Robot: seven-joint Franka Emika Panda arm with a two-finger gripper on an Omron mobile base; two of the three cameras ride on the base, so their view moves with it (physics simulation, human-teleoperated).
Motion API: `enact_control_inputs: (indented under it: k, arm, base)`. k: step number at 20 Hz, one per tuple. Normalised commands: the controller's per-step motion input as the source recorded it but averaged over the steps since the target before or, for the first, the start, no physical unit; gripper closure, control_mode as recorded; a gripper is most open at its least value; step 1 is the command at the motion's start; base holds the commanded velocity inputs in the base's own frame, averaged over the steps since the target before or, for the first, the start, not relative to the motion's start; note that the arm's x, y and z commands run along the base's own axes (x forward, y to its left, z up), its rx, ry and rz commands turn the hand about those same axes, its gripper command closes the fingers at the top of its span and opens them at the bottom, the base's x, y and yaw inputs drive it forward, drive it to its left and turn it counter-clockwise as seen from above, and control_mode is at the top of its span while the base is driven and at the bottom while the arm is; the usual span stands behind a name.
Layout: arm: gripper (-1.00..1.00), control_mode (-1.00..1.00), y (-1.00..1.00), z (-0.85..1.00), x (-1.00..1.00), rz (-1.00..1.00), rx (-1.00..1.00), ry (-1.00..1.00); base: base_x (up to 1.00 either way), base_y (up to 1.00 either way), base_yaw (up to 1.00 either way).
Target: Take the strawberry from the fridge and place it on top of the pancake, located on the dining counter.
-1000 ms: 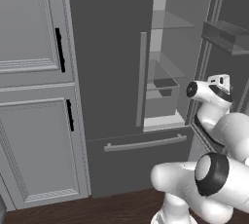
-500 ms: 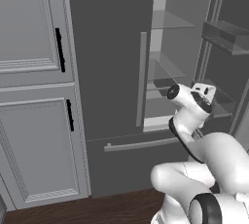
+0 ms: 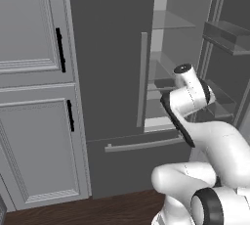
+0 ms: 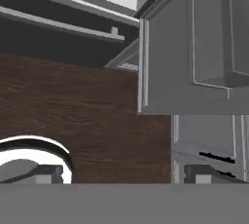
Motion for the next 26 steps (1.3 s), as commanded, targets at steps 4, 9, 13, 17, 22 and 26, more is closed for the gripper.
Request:
enact_control_inputs:
  k: [4,9,13,17,22,26]
  arm:
    - [-1.0,-1.0,0.17,0.07,0.05,-0.47,0.7,-0.53]
    - [-1.0,-1.0,0.84,0.67,0.09,-0.36,0.37,-0.83]
    - [-1.0,-1.0,1.0,0.92,0.43,-0.26,0.11,-0.77]
    - [-1.0,-1.0,1.0,0.82,0.75,-0.05,-0.23,-0.4]
    - [-1.0,-1.0,0.44,0.49,0.71,0.06,-0.39,-0.02]
    - [-1.0,-1.0,-0.05,-0.01,0.75,0.0,-0.12,0.09]
  base:
    - [0.0,0.0,0.0]
    - [0.0,0.0,0.0]
    - [0.0,0.0,0.0]
    - [0.0,0.0,0.0]
    - [0.0,0.0,0.0]
    - [0.0,0.0,0.0]
